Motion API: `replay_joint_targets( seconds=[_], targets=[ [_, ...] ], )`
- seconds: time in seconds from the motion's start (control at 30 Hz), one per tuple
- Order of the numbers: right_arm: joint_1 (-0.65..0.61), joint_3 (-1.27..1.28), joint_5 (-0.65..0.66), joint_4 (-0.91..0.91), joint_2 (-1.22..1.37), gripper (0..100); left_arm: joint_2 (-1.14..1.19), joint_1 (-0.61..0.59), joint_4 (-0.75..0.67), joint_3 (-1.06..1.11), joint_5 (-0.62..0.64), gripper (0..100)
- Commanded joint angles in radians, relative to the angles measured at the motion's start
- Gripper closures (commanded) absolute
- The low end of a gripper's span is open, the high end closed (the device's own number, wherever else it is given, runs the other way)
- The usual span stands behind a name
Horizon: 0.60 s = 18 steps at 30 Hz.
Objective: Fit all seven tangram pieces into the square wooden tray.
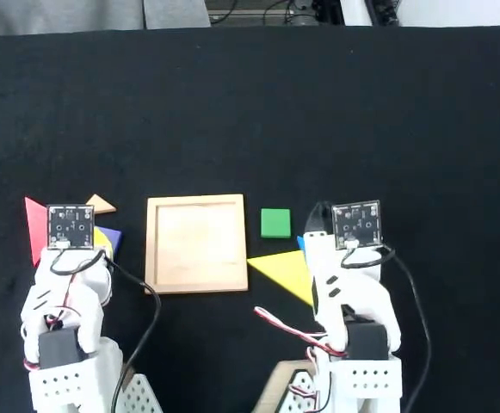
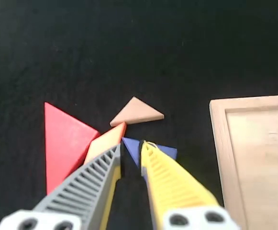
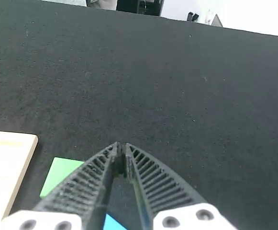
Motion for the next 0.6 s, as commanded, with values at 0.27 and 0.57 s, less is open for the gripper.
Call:
replay_joint_targets(
  seconds=[0.27,0.57],
  targets=[
    [0.012,-0.004,0.086,0.025,-0.068,98.3,0.005,-0.136,0.005,-0.240,0.002,92],
    [0.012,-0.004,0.086,0.028,-0.068,98.3,0.181,-0.159,0.160,-0.490,-0.002,92]
  ],
)
